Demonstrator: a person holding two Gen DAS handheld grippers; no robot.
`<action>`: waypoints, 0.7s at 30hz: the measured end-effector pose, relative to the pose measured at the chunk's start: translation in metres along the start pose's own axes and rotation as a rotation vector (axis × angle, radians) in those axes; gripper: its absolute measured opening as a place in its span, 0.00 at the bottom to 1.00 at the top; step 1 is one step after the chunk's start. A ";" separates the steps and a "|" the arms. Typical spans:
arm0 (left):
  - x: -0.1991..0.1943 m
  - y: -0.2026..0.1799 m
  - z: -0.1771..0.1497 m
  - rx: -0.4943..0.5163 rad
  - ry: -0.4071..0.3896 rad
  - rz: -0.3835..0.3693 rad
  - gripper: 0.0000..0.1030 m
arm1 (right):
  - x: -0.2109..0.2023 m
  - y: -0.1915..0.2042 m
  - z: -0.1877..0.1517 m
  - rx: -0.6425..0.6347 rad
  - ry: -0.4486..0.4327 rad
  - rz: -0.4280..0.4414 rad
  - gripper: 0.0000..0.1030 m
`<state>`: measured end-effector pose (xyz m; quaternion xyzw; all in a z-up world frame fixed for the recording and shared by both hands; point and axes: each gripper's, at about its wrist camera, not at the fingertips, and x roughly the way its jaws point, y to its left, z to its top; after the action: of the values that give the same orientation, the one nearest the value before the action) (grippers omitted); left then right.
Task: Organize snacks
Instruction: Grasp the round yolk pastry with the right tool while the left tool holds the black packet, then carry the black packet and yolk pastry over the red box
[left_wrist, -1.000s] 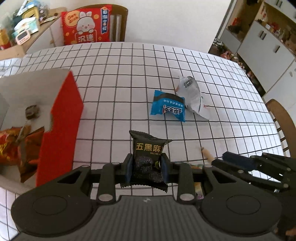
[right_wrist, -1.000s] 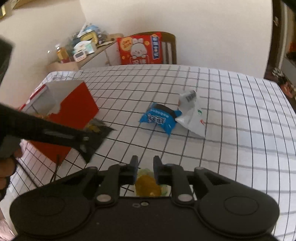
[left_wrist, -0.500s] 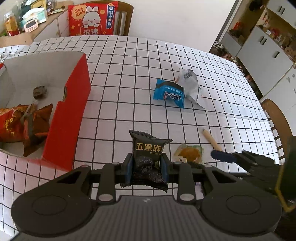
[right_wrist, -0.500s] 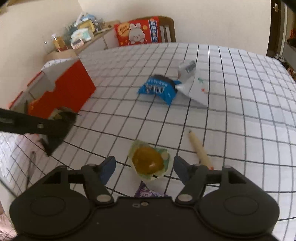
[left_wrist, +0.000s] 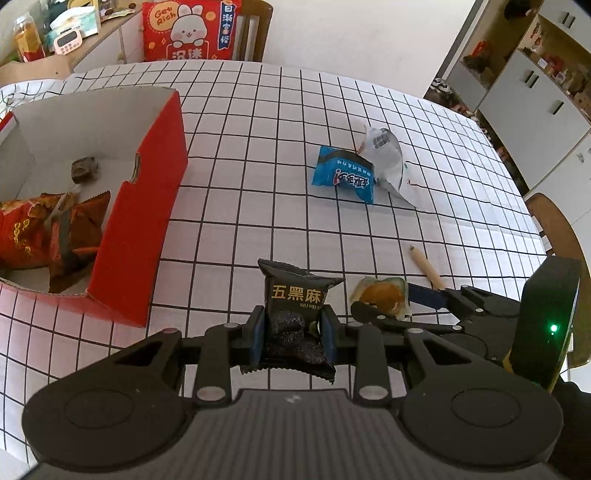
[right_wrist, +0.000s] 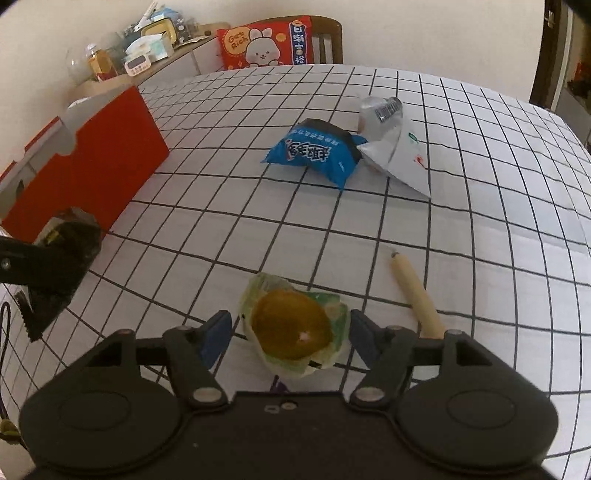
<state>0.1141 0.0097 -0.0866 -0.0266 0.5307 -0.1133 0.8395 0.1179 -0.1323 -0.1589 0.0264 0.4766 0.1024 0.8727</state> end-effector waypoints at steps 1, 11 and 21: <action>0.000 0.000 0.000 0.000 0.000 0.001 0.29 | -0.001 0.000 -0.001 -0.004 -0.004 0.001 0.60; 0.000 -0.001 0.000 0.002 -0.002 0.003 0.29 | -0.011 0.005 -0.005 -0.040 -0.027 -0.013 0.48; -0.015 0.002 -0.001 -0.003 -0.026 0.004 0.29 | -0.049 0.010 0.002 0.006 -0.075 0.041 0.47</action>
<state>0.1077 0.0149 -0.0741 -0.0283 0.5201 -0.1103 0.8464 0.0923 -0.1328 -0.1158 0.0425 0.4432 0.1177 0.8877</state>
